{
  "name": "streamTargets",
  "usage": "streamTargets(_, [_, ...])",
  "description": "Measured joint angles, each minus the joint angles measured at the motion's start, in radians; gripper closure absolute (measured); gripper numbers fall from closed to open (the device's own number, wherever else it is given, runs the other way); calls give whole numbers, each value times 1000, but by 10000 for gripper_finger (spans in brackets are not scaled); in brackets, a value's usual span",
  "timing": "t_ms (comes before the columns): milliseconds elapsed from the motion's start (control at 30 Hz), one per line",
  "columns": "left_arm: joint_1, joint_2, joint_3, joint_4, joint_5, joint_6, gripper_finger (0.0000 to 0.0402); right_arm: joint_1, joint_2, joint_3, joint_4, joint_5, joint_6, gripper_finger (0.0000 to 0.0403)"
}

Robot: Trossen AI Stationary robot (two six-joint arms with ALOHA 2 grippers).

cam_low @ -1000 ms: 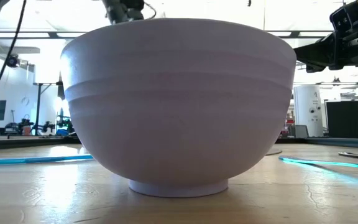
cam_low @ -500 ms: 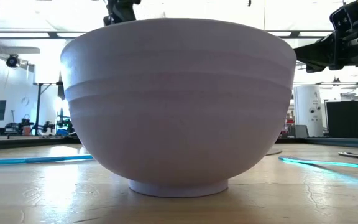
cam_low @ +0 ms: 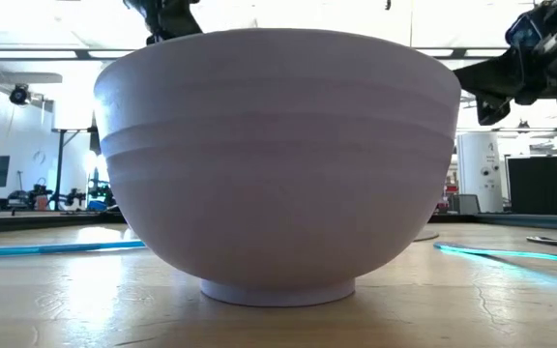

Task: Pick & Place Utensil
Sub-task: Put the black fork into the purple bowl

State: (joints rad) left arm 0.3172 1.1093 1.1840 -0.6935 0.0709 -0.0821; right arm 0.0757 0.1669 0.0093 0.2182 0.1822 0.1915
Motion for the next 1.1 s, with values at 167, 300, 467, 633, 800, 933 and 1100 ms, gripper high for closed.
streamTargets(167, [-48, -34, -120, 117, 11, -29, 254, 0, -1, 0, 7, 0, 41, 394])
streamTargets(300, [-98, -36, -165, 149, 17, -32, 254, 0, -1, 0, 43, 0, 63, 394])
streamTargets(467, [-166, -34, -185, 173, 17, -38, 254, 0, -1, 0, 152, -4, 145, 394])
streamTargets(633, [-232, -33, -193, 184, 16, -49, 255, 0, -1, 0, 219, -19, 199, 394])
streamTargets(800, [-285, -33, -217, 210, 16, -57, 254, 0, 0, 1, 238, -106, 218, 394])
streamTargets(933, [-305, -33, -248, 233, 16, -60, 254, 1, 1, 14, 232, -160, 242, 394])
streamTargets(1100, [-307, -32, -259, 234, 13, -90, 255, 1, 0, 59, 199, -271, 307, 394])
